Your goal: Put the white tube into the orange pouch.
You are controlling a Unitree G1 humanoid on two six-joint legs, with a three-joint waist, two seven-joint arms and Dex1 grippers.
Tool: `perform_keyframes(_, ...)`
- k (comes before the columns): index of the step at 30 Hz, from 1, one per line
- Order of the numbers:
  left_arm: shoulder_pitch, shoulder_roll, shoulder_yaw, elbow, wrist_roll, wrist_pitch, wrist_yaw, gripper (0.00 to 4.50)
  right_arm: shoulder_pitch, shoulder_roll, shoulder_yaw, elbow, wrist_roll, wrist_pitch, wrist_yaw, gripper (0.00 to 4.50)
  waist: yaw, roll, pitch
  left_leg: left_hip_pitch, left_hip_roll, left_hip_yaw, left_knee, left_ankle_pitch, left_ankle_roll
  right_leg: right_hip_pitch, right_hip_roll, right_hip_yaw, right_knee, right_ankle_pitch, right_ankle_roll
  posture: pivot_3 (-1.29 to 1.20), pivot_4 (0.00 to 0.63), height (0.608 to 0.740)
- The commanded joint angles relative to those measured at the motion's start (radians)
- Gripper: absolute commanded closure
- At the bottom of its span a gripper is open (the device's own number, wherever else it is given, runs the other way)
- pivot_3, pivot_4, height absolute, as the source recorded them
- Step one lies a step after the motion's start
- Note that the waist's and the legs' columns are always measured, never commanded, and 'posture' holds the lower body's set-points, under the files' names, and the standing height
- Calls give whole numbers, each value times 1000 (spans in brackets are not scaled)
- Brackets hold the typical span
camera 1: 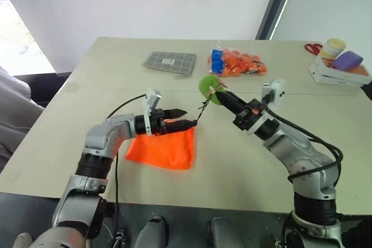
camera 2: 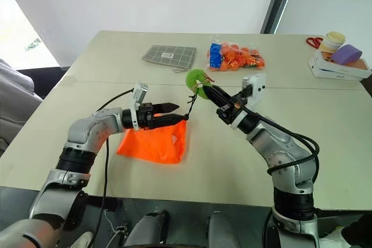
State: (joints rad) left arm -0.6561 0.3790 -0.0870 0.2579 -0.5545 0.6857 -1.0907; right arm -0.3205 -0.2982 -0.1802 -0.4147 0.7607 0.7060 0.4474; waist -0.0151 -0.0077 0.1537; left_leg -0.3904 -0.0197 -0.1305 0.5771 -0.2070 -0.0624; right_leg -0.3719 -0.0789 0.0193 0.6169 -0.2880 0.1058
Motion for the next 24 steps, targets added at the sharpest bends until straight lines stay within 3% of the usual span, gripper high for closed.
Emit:
perform_keyframes(1, -42, -5, -52, 43, 57, -79, -69, 45, -4, -5, 10, -52, 14, -31, 11, 4500, 1, 0, 0, 0, 0, 0, 0, 0, 0, 0, 0, 0, 0, 0, 0, 0, 150, 724)
perform_keyframes(14, -186, -32, -112, 333, 207, -338, -287, 45, 6, -14, 51, -46, 3, -53, 18, 4500, 0, 0, 0, 0, 0, 0, 0, 0, 0, 0, 0, 0, 0, 0, 1, 0, 150, 724)
perform_keyframes(18, -211, -40, -119, 401, 252, -395, -306, 1267, 10, -14, 58, -47, 3, -58, 17, 4500, -1, 0, 0, 0, 0, 0, -1, 0, 0, -1, 0, 0, 0, 1, 2, 0, 150, 724)
perform_keyframes(24, -227, -54, -109, 439, 281, -425, -314, 1267, 15, -15, 64, -50, 2, -61, 15, 4500, 0, -1, 0, 0, 0, 0, -1, 0, 0, -1, 0, 0, 0, 1, 3, 0, 150, 724)
